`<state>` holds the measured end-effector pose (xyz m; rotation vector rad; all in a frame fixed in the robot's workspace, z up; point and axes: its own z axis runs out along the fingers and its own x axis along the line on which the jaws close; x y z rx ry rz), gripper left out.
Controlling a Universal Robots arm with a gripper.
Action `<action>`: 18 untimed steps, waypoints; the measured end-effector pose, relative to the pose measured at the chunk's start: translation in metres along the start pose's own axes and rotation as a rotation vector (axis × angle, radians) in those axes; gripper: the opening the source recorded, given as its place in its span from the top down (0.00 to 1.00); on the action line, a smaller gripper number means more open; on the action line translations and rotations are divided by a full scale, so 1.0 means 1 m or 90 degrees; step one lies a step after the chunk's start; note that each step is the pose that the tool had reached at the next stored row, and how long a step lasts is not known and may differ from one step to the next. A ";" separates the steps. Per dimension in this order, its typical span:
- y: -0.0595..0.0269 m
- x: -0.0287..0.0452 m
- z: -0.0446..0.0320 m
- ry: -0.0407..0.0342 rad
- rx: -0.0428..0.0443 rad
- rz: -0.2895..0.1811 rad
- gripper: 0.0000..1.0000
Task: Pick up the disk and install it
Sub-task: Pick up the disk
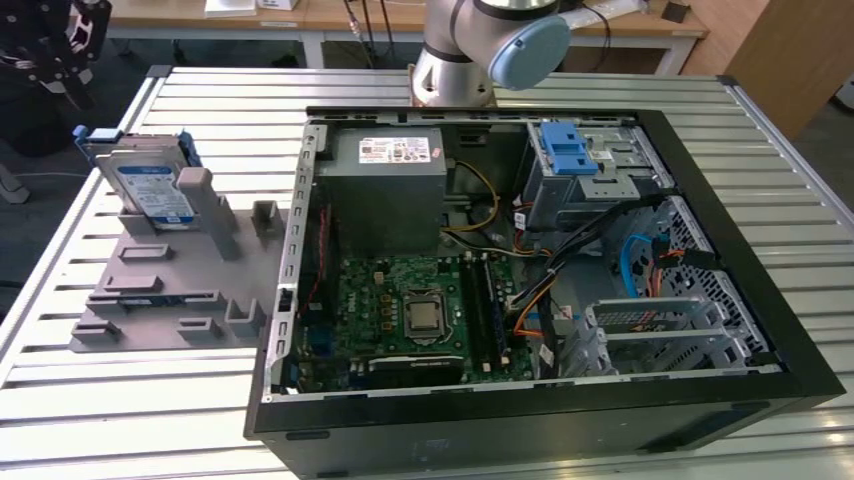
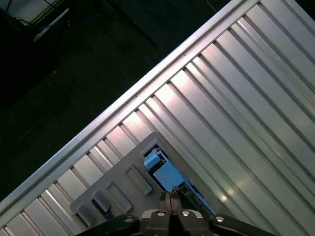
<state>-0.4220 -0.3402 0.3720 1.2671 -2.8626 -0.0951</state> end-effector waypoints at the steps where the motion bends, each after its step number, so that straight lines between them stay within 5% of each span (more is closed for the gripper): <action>1: 0.0000 0.0000 0.0000 0.0003 -0.0004 -0.009 0.89; 18: 0.0000 0.0000 0.0010 -0.0040 -0.0117 -0.135 0.89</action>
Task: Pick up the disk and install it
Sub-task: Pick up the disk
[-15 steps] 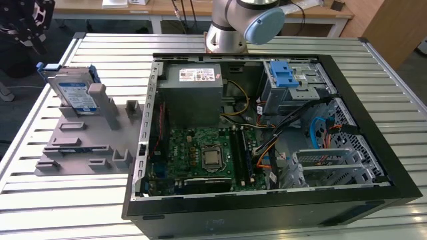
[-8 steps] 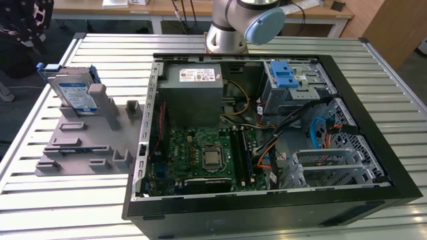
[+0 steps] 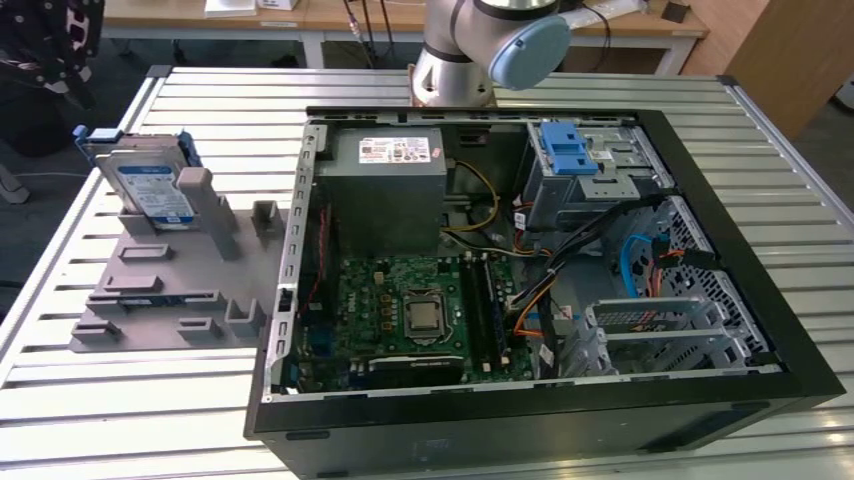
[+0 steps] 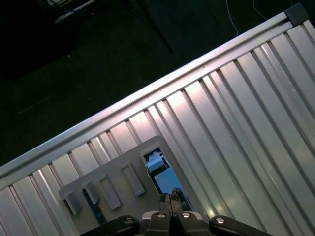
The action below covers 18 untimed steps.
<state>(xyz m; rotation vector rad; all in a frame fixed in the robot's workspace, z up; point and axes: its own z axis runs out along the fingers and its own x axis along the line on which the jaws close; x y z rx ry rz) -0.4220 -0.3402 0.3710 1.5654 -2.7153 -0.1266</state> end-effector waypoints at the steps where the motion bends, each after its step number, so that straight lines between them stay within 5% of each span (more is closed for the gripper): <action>1: 0.0000 0.0000 0.0000 -0.0002 -0.0007 -0.008 0.89; 18: -0.0003 0.0002 0.0024 0.0081 -0.0063 -0.150 0.89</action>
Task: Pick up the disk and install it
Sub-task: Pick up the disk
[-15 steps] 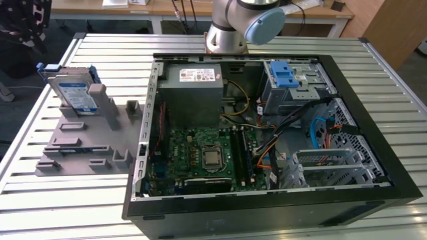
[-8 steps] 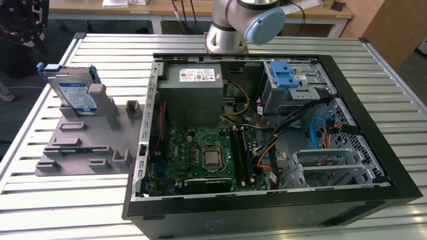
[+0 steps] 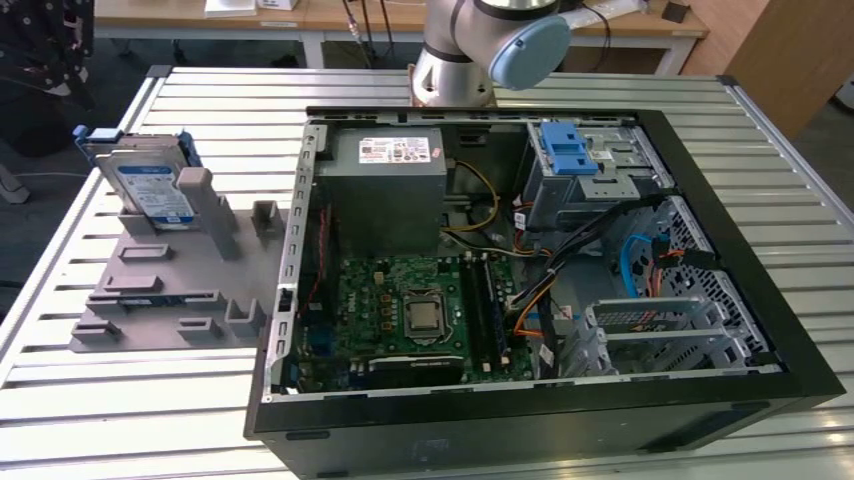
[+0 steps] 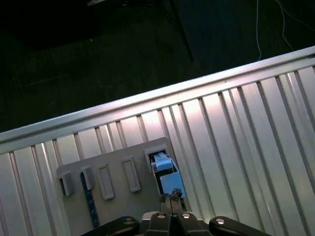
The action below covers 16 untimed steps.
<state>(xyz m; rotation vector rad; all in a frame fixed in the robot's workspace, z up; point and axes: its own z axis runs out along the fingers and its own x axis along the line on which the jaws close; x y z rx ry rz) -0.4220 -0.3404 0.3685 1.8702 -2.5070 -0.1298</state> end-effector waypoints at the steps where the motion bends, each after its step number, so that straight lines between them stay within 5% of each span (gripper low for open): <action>1: 0.0000 0.0000 0.0002 0.0005 -0.0004 -0.009 0.89; 4: 0.0000 0.0001 0.0013 -0.0005 -0.0013 -0.031 0.89; 8: -0.0003 0.0002 0.0032 -0.0018 0.0064 -0.055 0.71; 16: 0.0002 0.0007 0.0101 0.0014 0.0094 -0.118 0.42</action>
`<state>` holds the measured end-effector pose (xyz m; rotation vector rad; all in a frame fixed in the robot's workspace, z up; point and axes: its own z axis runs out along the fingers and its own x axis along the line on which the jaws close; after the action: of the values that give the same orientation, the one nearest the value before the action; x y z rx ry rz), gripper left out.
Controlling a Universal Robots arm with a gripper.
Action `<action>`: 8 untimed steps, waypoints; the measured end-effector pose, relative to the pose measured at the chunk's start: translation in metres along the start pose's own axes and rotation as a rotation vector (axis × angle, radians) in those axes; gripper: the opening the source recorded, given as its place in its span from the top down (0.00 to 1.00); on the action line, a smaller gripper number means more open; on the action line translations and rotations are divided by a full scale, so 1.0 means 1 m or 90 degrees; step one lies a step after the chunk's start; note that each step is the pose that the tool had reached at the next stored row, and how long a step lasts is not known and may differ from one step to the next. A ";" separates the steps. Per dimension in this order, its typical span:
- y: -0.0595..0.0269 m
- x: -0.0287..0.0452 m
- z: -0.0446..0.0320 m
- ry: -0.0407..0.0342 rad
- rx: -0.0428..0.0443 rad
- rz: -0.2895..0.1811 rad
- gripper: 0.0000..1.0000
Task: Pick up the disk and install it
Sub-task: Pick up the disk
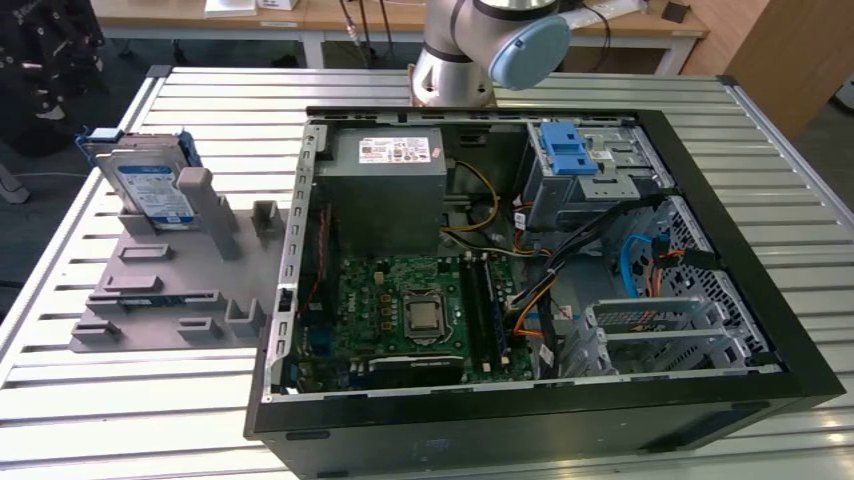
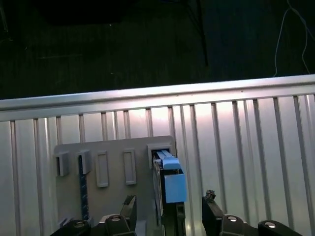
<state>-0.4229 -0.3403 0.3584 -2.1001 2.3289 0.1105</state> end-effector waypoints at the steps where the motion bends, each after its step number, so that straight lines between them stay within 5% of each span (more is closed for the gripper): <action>1: 0.0003 0.0002 0.0018 0.0001 0.0003 -0.002 0.35; 8: 0.0007 0.0004 0.0094 0.0008 0.0078 -0.035 0.35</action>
<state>-0.4240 -0.3401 0.3490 -2.1576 2.2636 0.0944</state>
